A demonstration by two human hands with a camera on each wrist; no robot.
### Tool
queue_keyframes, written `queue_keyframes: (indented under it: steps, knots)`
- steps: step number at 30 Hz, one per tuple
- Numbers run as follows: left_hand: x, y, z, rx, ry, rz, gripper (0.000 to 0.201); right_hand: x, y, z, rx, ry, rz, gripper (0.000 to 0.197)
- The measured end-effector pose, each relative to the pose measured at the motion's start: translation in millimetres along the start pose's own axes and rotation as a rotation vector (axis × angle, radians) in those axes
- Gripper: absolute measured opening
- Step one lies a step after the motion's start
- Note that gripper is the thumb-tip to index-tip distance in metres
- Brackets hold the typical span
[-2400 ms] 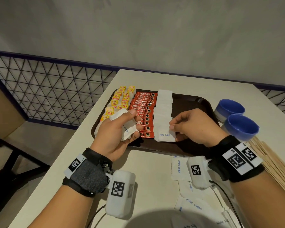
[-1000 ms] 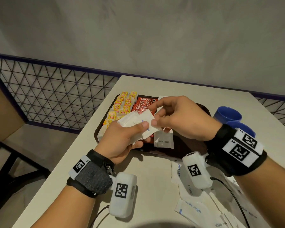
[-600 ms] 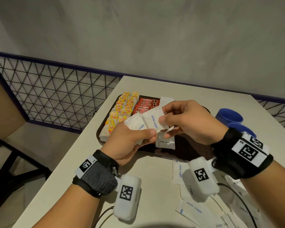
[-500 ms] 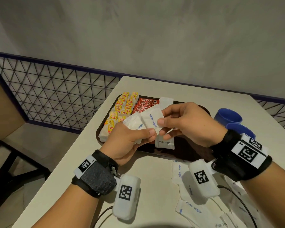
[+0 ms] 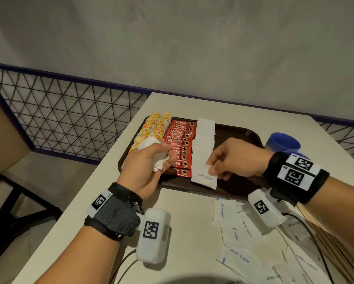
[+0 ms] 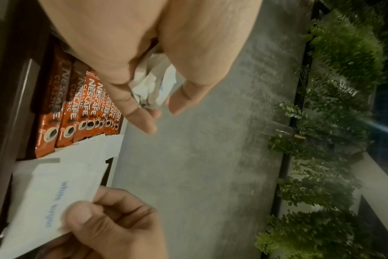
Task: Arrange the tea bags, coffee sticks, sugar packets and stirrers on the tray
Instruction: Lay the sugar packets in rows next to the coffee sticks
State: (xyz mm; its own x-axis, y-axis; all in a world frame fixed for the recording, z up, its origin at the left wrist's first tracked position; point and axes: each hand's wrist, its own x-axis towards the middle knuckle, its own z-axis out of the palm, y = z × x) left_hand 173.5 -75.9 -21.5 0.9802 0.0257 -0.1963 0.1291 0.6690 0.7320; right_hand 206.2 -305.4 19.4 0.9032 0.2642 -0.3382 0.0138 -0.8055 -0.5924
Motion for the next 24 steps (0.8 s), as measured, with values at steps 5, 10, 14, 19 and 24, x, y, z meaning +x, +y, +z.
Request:
queue_keyframes:
  steps: [5,10,14,19,24]
  knots:
    - [1,-1,-2,0.0,-0.001,-0.01,0.01,11,1,6,-0.146,0.011,-0.003,0.013]
    - [5,1,-4,-0.023,0.031,0.022,0.008,16,-1,10,-0.367,0.053,-0.027,0.016]
    - [9,5,-7,-0.081,0.088,0.038,0.006,21,-13,11,-0.433,0.161,-0.086,0.013]
    - [11,10,-11,-0.111,0.121,0.065,0.004,37,-42,23,-0.473,0.124,-0.185,0.019]
    - [12,11,-13,-0.101,0.12,0.075,0.006,53,-63,39,-0.664,0.032,-0.166,0.03]
